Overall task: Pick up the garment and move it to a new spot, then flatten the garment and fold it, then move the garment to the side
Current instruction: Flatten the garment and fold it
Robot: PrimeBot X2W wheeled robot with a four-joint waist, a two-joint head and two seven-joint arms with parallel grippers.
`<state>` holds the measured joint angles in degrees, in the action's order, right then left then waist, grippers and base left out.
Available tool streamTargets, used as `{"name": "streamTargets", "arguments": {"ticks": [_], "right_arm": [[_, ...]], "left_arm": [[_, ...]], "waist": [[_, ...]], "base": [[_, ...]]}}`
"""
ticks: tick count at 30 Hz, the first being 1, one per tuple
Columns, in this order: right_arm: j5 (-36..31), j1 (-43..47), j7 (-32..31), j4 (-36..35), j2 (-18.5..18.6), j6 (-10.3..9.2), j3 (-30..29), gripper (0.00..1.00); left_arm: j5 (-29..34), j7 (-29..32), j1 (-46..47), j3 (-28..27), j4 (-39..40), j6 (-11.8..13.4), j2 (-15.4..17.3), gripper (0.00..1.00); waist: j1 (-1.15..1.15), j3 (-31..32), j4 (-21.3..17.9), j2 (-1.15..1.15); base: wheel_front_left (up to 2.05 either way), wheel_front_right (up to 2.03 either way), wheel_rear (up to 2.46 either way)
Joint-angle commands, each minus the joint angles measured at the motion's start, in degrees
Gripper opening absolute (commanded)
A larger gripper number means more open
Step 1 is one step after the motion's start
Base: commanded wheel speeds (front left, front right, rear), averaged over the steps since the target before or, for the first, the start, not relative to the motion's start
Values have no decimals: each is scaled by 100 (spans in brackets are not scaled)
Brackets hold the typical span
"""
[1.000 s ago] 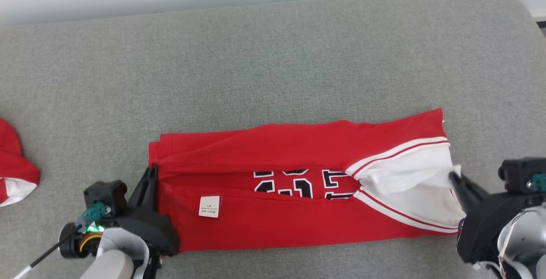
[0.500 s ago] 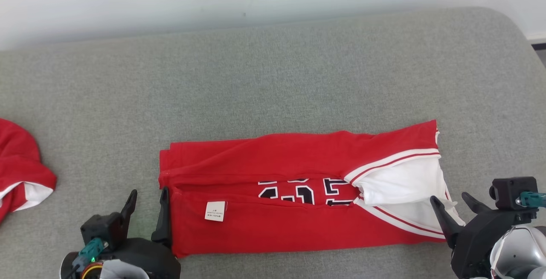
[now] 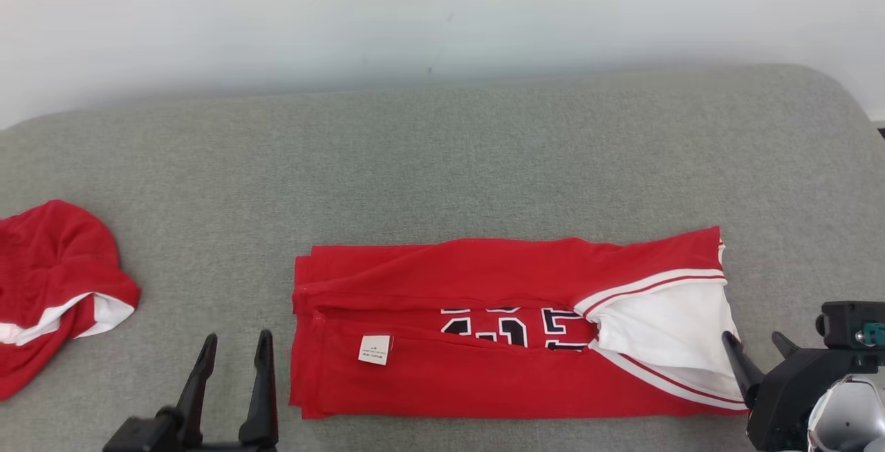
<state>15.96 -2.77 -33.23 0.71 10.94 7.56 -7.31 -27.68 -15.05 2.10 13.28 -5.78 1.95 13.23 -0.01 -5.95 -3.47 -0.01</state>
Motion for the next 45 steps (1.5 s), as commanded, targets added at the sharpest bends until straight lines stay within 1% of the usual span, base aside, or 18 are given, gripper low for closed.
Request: {"name": "streamTargets", "arguments": {"ticks": [1,6,11,12,16,22,28,33,35,37,38,39,41,45], "right_arm": [[-28,-119,53,149,9,-16,-59,100],[-110,-389,103,608,-8,-16,-224,100],[-187,-700,85,1097,39,-16,-332,100],[-187,-700,85,1097,39,-16,-332,100],[-212,-906,115,1483,81,-16,-380,100],[-225,-1151,284,1975,88,-16,-439,100],[-222,-1281,363,2403,115,-16,-339,100],[-115,-1286,202,2781,71,-16,-193,100],[-52,-1278,157,2870,62,-15,-146,55],[-2,-1276,144,2925,82,-15,-106,24],[17,-1275,164,2955,109,-15,-92,5],[29,-1285,200,2977,134,-15,-77,0],[11,-1320,270,2992,160,-15,-75,0],[-119,-1448,494,2989,231,-22,-292,0]], "left_arm": [[170,-15,-231,-217,47,-138,-115,100],[569,-15,-605,-771,144,-490,-437,100],[850,-16,-827,-1157,138,-689,-661,100],[850,-16,-827,-1157,138,-689,-661,100],[1039,-16,-855,-1289,102,-799,-760,100],[1236,-16,-788,-1440,136,-880,-859,100],[1314,-16,-754,-1563,109,-924,-893,100],[1315,-16,-760,-1591,55,-939,-903,100],[1317,-16,-755,-1589,32,-939,-903,100],[1320,-16,-760,-1582,12,-943,-906,100],[1316,-16,-767,-1567,8,-944,-907,100],[1308,-16,-774,-1553,3,-944,-903,100],[1290,-16,-791,-1544,-13,-938,-887,100],[1269,-16,-842,-1556,-35,-939,-859,100]], "waist": [[1,66,83,1],[1,44,147,1],[1,-65,220,1],[1,-65,220,1],[1,-200,323,1],[1,-420,443,1],[1,-549,519,1],[1,-592,556,1],[1,-596,570,1],[1,-592,582,1],[1,-589,586,1],[1,-585,590,1],[1,-570,590,1],[1,-511,573,1]], "base": [[0,0,0],[0,0,0],[0,0,0],[0,0,0],[0,0,0],[0,0,0],[0,0,0],[0,0,0],[0,0,0],[0,0,0],[0,0,0],[0,0,0],[0,0,0],[0,0,0]]}}
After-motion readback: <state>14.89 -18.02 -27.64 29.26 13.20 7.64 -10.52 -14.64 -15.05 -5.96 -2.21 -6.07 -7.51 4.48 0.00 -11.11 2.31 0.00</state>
